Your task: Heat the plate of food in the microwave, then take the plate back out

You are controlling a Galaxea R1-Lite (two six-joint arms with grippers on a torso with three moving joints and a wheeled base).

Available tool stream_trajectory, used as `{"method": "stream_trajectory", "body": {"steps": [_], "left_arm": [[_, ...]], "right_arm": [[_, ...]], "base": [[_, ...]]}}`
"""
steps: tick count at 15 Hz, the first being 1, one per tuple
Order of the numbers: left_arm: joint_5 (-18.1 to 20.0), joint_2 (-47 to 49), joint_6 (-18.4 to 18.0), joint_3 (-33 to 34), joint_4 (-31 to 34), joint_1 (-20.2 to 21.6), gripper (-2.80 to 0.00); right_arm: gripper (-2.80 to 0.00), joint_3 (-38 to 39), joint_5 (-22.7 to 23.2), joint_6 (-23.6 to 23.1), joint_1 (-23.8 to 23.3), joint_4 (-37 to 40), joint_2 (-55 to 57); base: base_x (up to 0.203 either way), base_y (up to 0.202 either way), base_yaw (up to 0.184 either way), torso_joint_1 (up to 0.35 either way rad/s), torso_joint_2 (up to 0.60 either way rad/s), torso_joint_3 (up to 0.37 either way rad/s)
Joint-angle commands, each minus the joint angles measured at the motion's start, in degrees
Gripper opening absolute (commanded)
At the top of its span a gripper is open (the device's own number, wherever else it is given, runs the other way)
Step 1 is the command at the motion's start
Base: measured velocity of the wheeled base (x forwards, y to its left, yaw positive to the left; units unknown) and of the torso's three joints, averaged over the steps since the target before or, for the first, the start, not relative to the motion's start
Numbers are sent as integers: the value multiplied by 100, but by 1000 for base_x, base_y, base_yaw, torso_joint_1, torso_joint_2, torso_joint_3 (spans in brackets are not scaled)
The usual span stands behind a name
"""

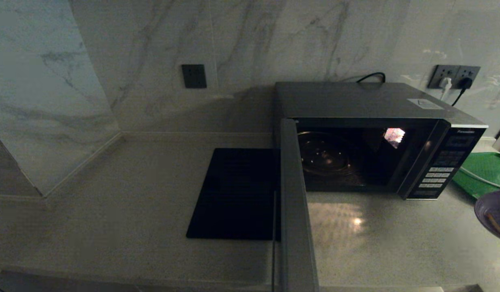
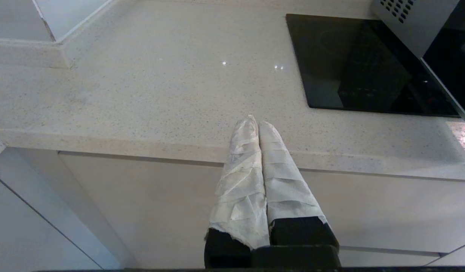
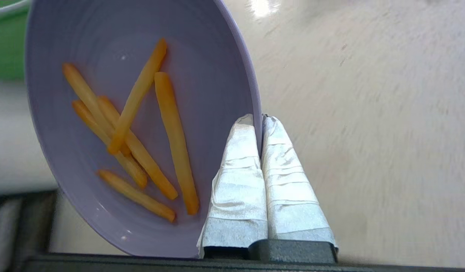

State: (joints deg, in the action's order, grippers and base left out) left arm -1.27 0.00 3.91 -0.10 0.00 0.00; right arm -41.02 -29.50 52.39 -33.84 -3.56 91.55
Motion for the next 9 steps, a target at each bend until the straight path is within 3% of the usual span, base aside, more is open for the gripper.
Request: {"method": "stream_trajectory", "body": {"steps": [1, 3, 9], "left_arm": [[-4, 0, 4, 1, 0, 0, -280], [-4, 0, 4, 1, 0, 0, -280], [-4, 0, 4, 1, 0, 0, -280]], "right_arm": [[-280, 399, 173, -249, -453, -808, 585], [-280, 411, 323, -425, -658, -1127, 760], [-280, 232, 557, -423, -690, -1200, 1390]], "base": [[0, 0, 0, 0, 0, 0], [0, 0, 0, 0, 0, 0], [0, 0, 0, 0, 0, 0]]}}
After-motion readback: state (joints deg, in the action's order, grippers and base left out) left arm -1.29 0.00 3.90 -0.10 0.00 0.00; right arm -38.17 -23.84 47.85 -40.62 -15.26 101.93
